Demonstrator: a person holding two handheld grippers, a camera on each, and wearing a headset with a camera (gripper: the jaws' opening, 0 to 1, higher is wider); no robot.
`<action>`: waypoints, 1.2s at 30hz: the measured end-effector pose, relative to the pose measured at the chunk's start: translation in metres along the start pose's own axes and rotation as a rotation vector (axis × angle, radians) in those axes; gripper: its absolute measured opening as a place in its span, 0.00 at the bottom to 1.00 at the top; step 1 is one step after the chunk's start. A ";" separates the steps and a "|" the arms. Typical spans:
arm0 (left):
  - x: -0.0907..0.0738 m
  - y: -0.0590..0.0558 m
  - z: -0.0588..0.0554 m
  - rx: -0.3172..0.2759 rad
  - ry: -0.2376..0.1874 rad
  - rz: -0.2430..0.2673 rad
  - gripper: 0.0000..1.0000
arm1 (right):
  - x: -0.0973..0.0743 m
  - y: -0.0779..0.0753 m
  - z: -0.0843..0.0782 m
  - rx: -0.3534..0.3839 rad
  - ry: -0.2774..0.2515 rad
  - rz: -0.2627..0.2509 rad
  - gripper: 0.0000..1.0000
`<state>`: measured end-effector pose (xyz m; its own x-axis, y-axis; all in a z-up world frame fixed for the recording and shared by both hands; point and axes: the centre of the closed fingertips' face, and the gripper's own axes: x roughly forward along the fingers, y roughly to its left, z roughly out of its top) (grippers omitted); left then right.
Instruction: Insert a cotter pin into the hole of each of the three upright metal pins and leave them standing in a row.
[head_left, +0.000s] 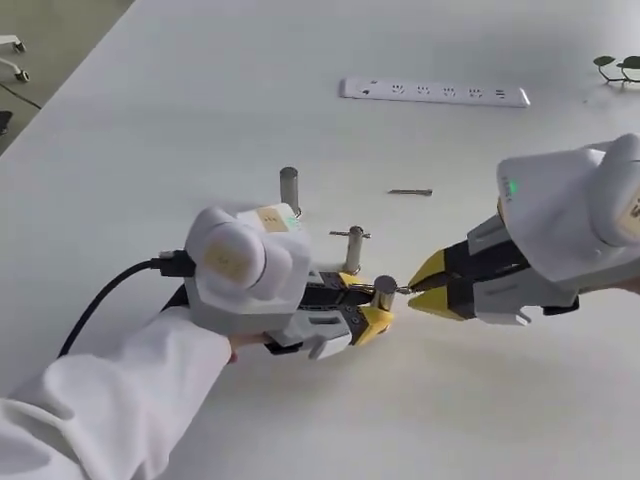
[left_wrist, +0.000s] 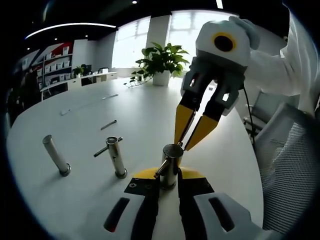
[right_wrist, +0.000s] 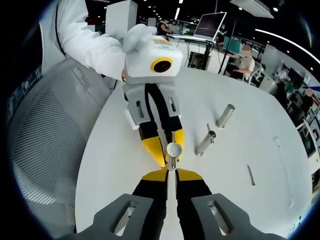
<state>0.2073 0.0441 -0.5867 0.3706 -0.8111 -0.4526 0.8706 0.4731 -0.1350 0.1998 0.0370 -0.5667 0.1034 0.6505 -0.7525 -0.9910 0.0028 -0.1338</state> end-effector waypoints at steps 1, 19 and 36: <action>0.000 0.000 0.000 0.000 0.000 -0.001 0.12 | 0.001 -0.001 0.001 -0.001 0.001 -0.001 0.00; 0.000 0.000 0.000 -0.034 -0.019 -0.003 0.12 | 0.002 0.000 0.007 -0.005 -0.005 -0.009 0.00; -0.025 -0.013 -0.018 -0.043 0.028 -0.067 0.62 | 0.006 0.001 0.016 0.091 -0.113 -0.022 0.24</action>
<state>0.1811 0.0644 -0.5893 0.3025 -0.8317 -0.4656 0.8781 0.4332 -0.2032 0.1985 0.0528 -0.5612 0.1204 0.7309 -0.6718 -0.9927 0.0840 -0.0865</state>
